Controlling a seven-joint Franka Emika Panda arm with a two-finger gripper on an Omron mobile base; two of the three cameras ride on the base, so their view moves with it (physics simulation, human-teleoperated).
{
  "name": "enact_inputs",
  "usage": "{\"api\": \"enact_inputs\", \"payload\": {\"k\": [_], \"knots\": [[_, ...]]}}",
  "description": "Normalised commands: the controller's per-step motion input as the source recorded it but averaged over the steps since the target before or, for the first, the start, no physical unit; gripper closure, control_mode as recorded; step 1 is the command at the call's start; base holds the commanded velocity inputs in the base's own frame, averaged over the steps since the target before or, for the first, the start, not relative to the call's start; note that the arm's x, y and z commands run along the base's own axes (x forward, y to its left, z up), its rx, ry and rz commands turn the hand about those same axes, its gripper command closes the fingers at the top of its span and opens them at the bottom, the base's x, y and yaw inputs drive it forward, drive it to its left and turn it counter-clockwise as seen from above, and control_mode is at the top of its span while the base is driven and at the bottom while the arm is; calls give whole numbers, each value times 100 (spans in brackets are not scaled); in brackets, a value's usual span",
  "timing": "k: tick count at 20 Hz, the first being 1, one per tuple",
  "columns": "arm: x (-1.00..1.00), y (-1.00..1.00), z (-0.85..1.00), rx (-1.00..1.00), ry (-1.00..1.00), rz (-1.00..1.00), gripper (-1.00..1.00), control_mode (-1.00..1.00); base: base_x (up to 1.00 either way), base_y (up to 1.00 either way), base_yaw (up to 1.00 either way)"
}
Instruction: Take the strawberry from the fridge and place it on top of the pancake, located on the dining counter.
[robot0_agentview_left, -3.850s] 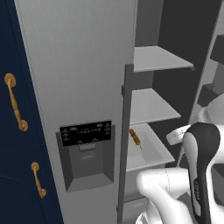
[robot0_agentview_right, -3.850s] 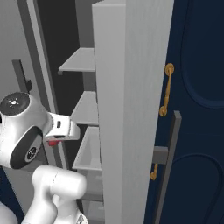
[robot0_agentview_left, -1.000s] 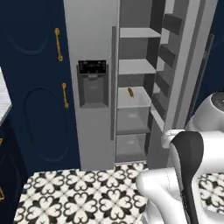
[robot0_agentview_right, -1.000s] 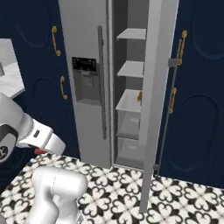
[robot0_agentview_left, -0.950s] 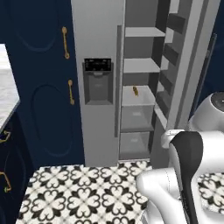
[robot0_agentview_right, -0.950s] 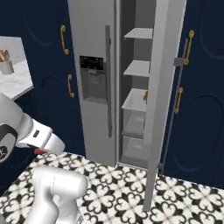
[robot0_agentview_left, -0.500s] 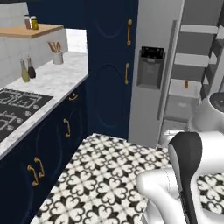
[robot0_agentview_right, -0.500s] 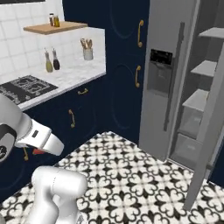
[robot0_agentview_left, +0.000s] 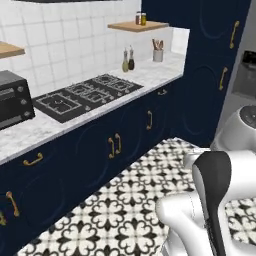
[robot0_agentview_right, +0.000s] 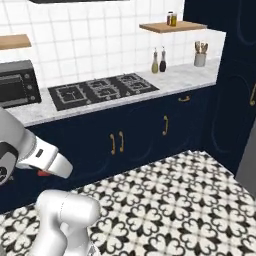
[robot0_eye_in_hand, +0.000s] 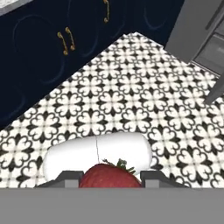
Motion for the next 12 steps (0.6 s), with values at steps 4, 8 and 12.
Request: {"api": "enact_inputs", "payload": {"k": [4, 8, 12], "knots": [[0, 0, 0, 0, 0, 0, 100, 100, -65, 39, 74], [0, 0, 0, 0, 0, 0, 100, 100, -52, 56, 68], [0, 0, 0, 0, 0, 0, 100, 100, -42, 62, 62]]}}
